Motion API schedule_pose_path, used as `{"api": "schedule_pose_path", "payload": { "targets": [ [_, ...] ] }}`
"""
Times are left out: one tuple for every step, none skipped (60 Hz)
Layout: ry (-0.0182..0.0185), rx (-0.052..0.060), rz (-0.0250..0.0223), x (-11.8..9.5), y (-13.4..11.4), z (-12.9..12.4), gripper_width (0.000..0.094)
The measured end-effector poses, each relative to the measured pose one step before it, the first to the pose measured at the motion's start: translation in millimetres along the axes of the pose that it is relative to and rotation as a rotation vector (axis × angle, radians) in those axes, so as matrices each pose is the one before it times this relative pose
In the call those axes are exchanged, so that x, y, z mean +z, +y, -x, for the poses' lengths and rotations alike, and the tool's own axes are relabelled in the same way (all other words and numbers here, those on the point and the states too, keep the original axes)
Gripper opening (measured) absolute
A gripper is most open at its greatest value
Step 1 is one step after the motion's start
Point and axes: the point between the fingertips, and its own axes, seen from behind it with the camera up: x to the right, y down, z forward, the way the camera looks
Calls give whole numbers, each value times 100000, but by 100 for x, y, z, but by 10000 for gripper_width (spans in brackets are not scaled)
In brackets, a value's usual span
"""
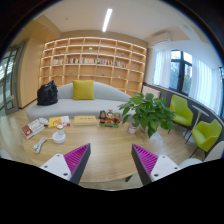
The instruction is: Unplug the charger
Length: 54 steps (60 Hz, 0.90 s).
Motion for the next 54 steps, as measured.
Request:
{"api": "schedule_pose_path", "payload": {
  "targets": [
    [-28,-269,518,-12,184,-5,856],
    [-74,-213,508,40,200,28,856],
    [-161,-170,517,123,236,85,855],
    [-238,-189,445,268,254,99,856],
    [-254,-138,415,394,315,235,855],
    [-264,-99,474,303,291,165,857],
    [-214,-93,550,300,356,200,856],
    [-260,-112,594,268,397,240,856],
    [-493,-2,843,-611,291,178,857],
    [-282,-171,112,1232,770,652,855],
    [-452,-180,527,273,387,325,855],
    [-479,-93,357,317,392,435,855],
    [-499,-53,214,307,343,484,855],
    [-634,19,190,314,377,533,854],
    [-821,-2,457,-76,189,622,849],
    [-1019,-95,198,349,376,721,849],
    [-989,-88,169,338,360,750,848],
    [-1325,-164,235,-118,358,631,851],
    [-1189,-97,77,1011,299,1063,850],
    [-1500,-113,154,545,246,917,850],
    [-1643,-45,48,566,225,1031,852],
    [-1917,38,79,169,173,958,853],
    [-1908,27,-102,642,146,1127,854],
    [-2051,75,-253,685,76,1158,853],
    [-2200,202,-382,738,38,1179,853],
    [-2304,268,-348,803,20,1184,855],
    [-1764,245,-90,752,60,1346,857],
    [-1765,232,-52,903,-21,917,856],
    [-1718,189,-171,908,-29,857,855],
    [-1613,319,-346,929,-127,858,857],
    [-1337,436,-547,945,-206,830,857],
    [-945,324,-628,993,-217,701,857],
    [-580,100,-567,1018,-213,591,855],
    [-416,-45,-424,1041,-207,502,855],
    [-321,-68,-452,1050,-220,467,856],
    [-249,-18,-563,1076,-250,440,855],
    [-87,100,-711,1076,-306,404,856],
    [56,156,-677,1128,-268,371,858],
    [-186,162,-203,1153,-212,196,858],
    [122,22,-66,1058,-174,324,858],
    [179,-34,61,1068,-142,360,855],
    [204,27,-1,1132,-143,246,855],
    [110,176,48,1078,-118,129,854],
    [272,223,208,1067,-95,249,854],
    [-4,241,254,1044,-76,104,853],
    [105,143,235,1006,-81,157,853],
    [247,85,161,957,-91,83,851],
    [469,192,158,927,-78,27,850],
    [525,334,242,772,-104,-169,850],
    [615,231,173,778,-53,222,848],
    [330,120,60,740,-124,107,845],
    [143,110,-97,723,-144,129,843],
    [57,246,-122,705,-153,120,840],
    [0,305,20,708,-119,-12,836]
  ]
}}
